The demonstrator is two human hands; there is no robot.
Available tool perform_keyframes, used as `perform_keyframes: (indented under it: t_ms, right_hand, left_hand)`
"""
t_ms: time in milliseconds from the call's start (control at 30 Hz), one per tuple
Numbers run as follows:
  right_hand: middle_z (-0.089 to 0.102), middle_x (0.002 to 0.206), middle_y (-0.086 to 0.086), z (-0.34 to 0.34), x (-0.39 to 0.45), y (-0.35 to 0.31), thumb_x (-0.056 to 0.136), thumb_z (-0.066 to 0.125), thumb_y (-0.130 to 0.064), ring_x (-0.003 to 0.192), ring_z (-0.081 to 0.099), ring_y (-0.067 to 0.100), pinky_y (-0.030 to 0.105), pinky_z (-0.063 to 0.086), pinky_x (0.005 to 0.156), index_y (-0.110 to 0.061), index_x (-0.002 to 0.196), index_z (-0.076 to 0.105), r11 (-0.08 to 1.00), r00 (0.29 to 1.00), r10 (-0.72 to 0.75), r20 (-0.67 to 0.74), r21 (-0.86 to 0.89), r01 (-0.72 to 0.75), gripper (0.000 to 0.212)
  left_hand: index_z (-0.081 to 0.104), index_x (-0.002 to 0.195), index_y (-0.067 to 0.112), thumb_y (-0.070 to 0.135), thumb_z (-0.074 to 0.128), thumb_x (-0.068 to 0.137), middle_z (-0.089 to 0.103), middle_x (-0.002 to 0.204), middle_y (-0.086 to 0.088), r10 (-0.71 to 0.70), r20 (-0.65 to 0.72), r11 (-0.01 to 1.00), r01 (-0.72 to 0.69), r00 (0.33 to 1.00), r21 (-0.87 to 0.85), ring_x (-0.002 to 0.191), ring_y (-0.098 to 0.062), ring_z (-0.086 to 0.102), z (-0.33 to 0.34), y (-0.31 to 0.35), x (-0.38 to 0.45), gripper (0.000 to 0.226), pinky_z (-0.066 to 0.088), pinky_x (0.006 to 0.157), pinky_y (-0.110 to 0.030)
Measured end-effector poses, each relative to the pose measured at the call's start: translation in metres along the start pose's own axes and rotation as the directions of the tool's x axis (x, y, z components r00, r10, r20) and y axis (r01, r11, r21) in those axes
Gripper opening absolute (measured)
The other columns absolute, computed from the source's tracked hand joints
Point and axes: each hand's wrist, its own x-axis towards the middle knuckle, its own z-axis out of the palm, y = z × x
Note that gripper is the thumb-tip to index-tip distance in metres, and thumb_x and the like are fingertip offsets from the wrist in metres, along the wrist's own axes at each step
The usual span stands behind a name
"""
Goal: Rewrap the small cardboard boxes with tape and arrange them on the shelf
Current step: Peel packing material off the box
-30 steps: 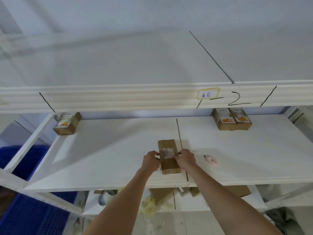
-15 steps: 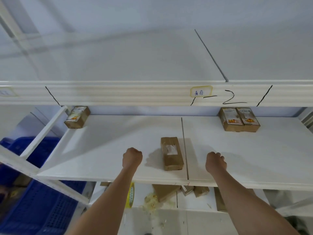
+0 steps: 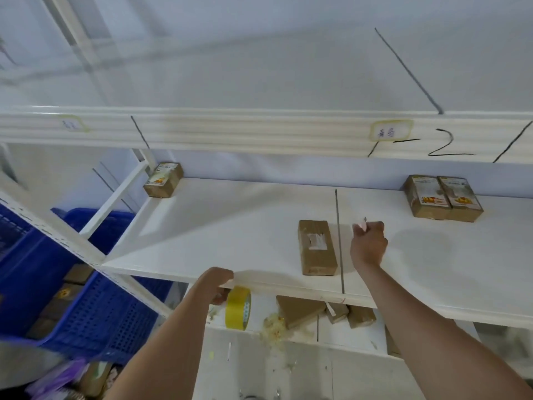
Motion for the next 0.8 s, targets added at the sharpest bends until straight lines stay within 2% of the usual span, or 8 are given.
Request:
perform_keyframes:
  t_ms: [133,200,300,400,467,533,633,800]
  right_hand:
    - [0.063,0.088,0.008,0.023,-0.038,-0.035,0.101,0.058,-0.015,0.08,0.064,0.025,0.021,0.044,0.061,-0.002,0.111,0.051,0.983,0.994,-0.107,0.022,0.155,0.103,0.018]
    - [0.062,0.086,0.004,0.037,-0.06,-0.046,0.101,0.058,-0.015,0.078,0.062,0.023,0.015,0.038,0.052,-0.004,0.112,0.053,0.977,0.984,-0.16,0.079,0.157,0.147,0.016]
    - [0.062,0.09,0.001,0.064,-0.091,-0.053,0.103,0.055,-0.023,0.079,0.06,0.019,0.012,0.035,0.052,-0.009,0.118,0.06,0.971,0.957,-0.231,0.178,0.105,0.215,0.021]
    - [0.064,0.099,0.0,0.089,-0.115,-0.047,0.104,0.054,-0.023,0.089,0.06,0.016,0.009,0.039,0.062,-0.009,0.119,0.064,0.969,0.918,-0.246,0.312,0.099,0.226,0.024]
    - [0.063,0.098,-0.004,0.101,-0.126,-0.037,0.103,0.055,-0.024,0.09,0.06,0.014,0.014,0.04,0.065,-0.009,0.114,0.064,0.974,0.898,-0.224,0.378,0.103,0.2,0.021]
    - [0.063,0.093,-0.006,0.11,-0.136,-0.028,0.103,0.055,-0.027,0.083,0.06,0.015,0.019,0.044,0.063,-0.012,0.108,0.062,0.981,0.88,-0.193,0.433,0.071,0.18,0.017]
    - [0.067,0.089,0.005,0.119,-0.145,-0.02,0.102,0.056,-0.024,0.075,0.063,0.021,0.037,0.055,0.068,-0.013,0.101,0.061,0.995,0.856,-0.1,0.507,0.074,0.072,0.012]
    - [0.069,0.091,0.013,0.128,-0.154,-0.015,0.102,0.055,-0.023,0.058,0.057,0.012,0.02,0.045,0.049,-0.008,0.099,0.062,0.998,0.804,-0.056,0.593,0.011,0.061,0.017]
  left_hand:
    - [0.053,0.094,0.005,0.023,0.07,0.09,0.058,0.092,-0.014,-0.071,0.182,0.995,0.057,0.981,0.082,0.076,-0.03,0.054,-0.015,-0.003,0.012,0.025,0.047,0.069,-0.036]
    - [0.056,0.096,0.006,0.028,0.073,0.088,0.062,0.093,-0.013,-0.108,0.251,0.988,0.074,0.962,0.139,0.069,-0.029,0.06,-0.019,-0.004,0.016,0.029,0.049,0.068,-0.035]
    - [0.06,0.117,0.004,0.035,0.067,0.093,0.068,0.108,-0.011,-0.118,0.316,0.972,0.045,0.941,0.229,0.087,-0.029,0.068,-0.017,-0.01,0.014,0.04,0.054,0.083,-0.038]
    - [0.062,0.11,0.005,0.031,0.064,0.097,0.068,0.105,-0.011,-0.1,0.377,0.983,0.034,0.921,0.178,0.104,-0.03,0.066,-0.01,-0.016,0.007,0.029,0.053,0.099,-0.04]
    - [0.062,0.103,0.007,0.029,0.06,0.101,0.066,0.1,-0.008,-0.08,0.364,0.979,0.004,0.928,0.206,0.102,-0.026,0.064,-0.008,-0.021,0.008,0.023,0.053,0.099,-0.037]
    - [0.06,0.111,0.007,0.03,0.059,0.101,0.067,0.107,-0.007,-0.068,0.352,0.976,-0.011,0.933,0.219,0.103,-0.024,0.064,-0.008,-0.027,0.011,0.025,0.054,0.097,-0.036]
    - [0.061,0.11,0.007,0.033,0.062,0.1,0.068,0.107,-0.006,-0.073,0.36,0.977,-0.005,0.93,0.211,0.102,-0.022,0.066,-0.01,-0.03,0.012,0.027,0.056,0.093,-0.035]
    - [0.06,0.106,0.012,0.031,0.061,0.1,0.067,0.097,-0.004,-0.075,0.387,0.98,-0.005,0.919,0.2,0.092,-0.021,0.066,-0.016,-0.026,0.012,0.019,0.058,0.087,-0.034]
